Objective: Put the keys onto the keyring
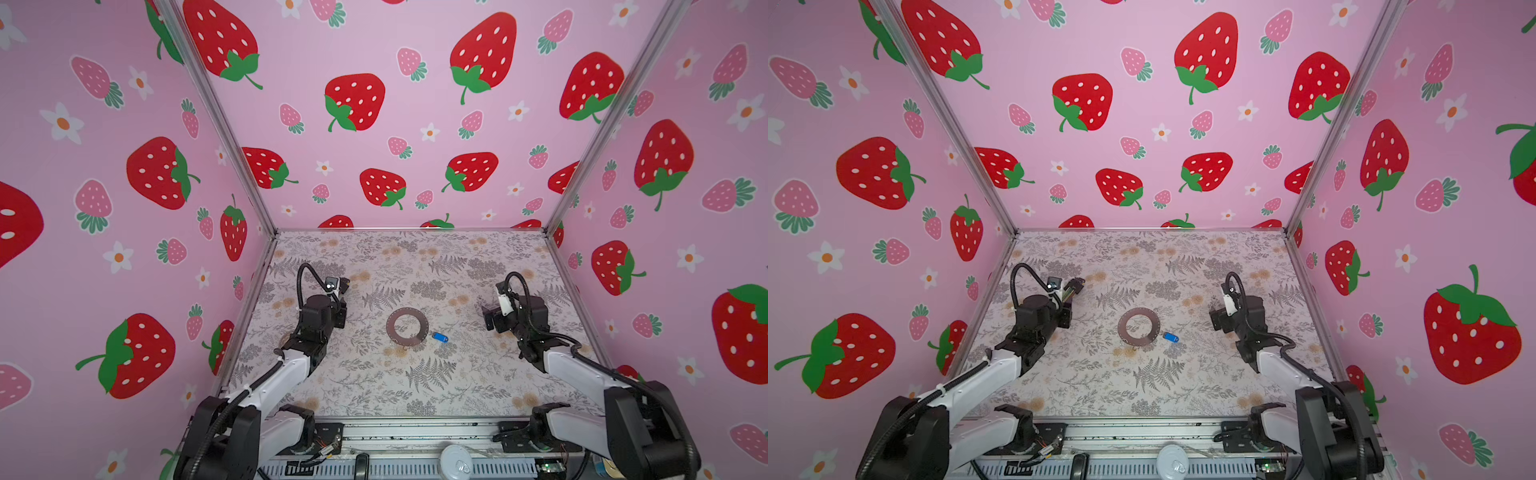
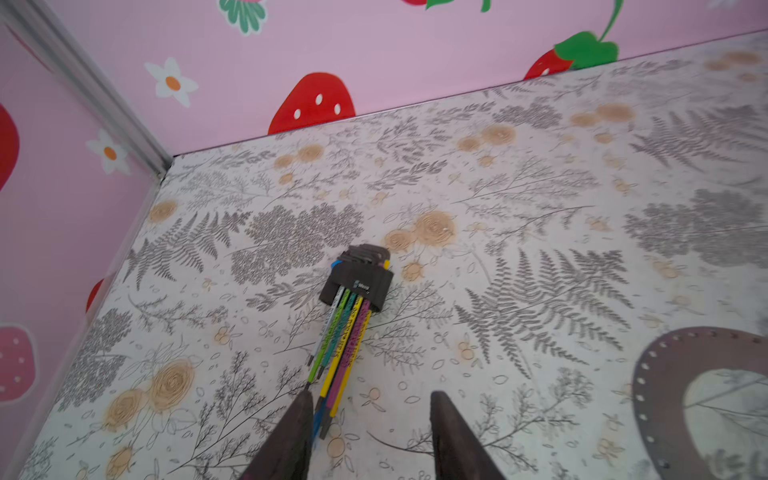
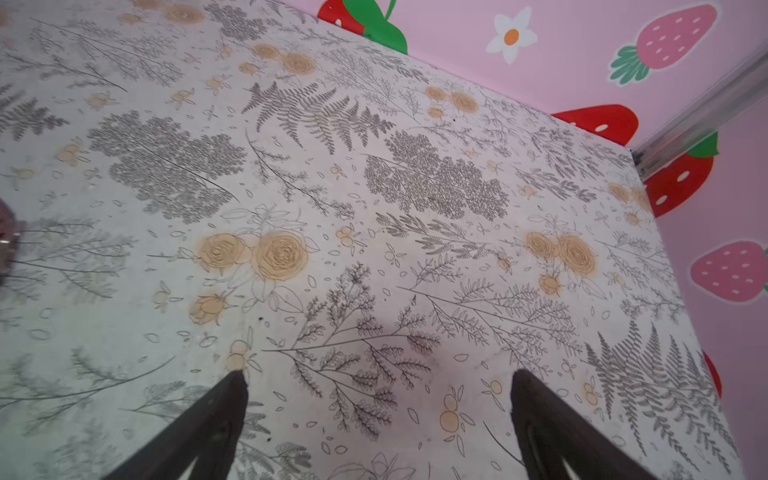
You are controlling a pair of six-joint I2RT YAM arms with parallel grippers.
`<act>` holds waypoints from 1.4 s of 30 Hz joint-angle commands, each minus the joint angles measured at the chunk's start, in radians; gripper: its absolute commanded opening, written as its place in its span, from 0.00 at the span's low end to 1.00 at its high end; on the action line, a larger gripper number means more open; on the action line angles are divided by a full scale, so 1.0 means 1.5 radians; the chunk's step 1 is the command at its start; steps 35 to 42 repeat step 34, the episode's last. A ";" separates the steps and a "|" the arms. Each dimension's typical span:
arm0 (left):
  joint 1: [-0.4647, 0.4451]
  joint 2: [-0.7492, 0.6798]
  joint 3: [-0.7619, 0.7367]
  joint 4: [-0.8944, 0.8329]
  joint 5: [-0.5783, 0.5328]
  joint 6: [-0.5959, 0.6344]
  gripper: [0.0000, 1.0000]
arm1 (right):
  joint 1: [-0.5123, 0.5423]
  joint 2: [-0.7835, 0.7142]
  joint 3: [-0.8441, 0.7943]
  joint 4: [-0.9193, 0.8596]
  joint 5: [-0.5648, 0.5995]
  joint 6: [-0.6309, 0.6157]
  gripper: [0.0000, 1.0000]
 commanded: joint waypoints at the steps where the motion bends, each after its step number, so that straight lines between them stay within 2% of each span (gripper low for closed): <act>1: 0.033 0.053 -0.018 0.137 -0.018 -0.031 0.49 | -0.033 0.083 -0.043 0.305 -0.010 0.015 0.99; 3: 0.053 0.099 -0.035 0.222 0.002 -0.033 0.49 | -0.035 0.104 -0.017 0.294 -0.013 -0.007 0.99; 5: 0.057 0.133 -0.028 0.248 0.015 -0.013 0.49 | -0.046 0.131 -0.059 0.428 -0.050 -0.010 0.99; 6: 0.065 0.152 -0.025 0.268 0.036 -0.006 0.49 | -0.059 0.150 -0.069 0.468 -0.072 0.002 0.99; 8: 0.082 0.188 -0.032 0.314 0.068 -0.011 0.49 | -0.090 0.149 -0.067 0.455 -0.106 0.022 0.99; 9: 0.091 0.213 -0.050 0.366 0.088 -0.012 0.50 | -0.103 0.171 -0.085 0.522 -0.118 0.038 0.99; 10: 0.097 0.235 -0.062 0.410 0.105 -0.013 0.50 | -0.109 0.189 -0.097 0.540 -0.122 0.038 0.99; 11: 0.101 0.250 -0.064 0.432 0.109 -0.018 0.51 | -0.115 0.224 -0.107 0.620 -0.132 0.051 0.99; 12: 0.105 0.239 -0.049 0.376 0.107 -0.021 0.51 | -0.116 0.221 -0.097 0.590 -0.127 0.054 0.99; 13: 0.110 0.234 -0.032 0.336 0.121 -0.023 0.51 | -0.116 0.202 -0.069 0.499 -0.122 0.044 0.99; 15: 0.116 0.246 -0.008 0.313 0.123 -0.029 0.52 | -0.116 0.223 -0.091 0.584 -0.118 0.058 0.99; 18: 0.128 0.247 0.009 0.284 0.119 -0.047 0.53 | -0.116 0.210 -0.071 0.522 -0.126 0.049 0.99; 29: 0.129 0.249 0.015 0.272 0.102 -0.054 0.54 | -0.117 0.216 -0.065 0.516 -0.125 0.049 0.99; 30: 0.129 0.250 0.019 0.267 0.094 -0.058 0.58 | -0.118 0.215 -0.066 0.517 -0.125 0.049 0.99; 31: 0.129 0.250 0.019 0.268 0.093 -0.059 0.88 | -0.118 0.215 -0.066 0.518 -0.125 0.049 0.99; 32: 0.130 0.248 0.017 0.269 0.093 -0.058 0.99 | -0.117 0.214 -0.068 0.521 -0.124 0.051 0.99; 42: 0.129 0.249 0.019 0.268 0.094 -0.060 0.99 | -0.117 0.208 -0.075 0.526 -0.119 0.050 0.99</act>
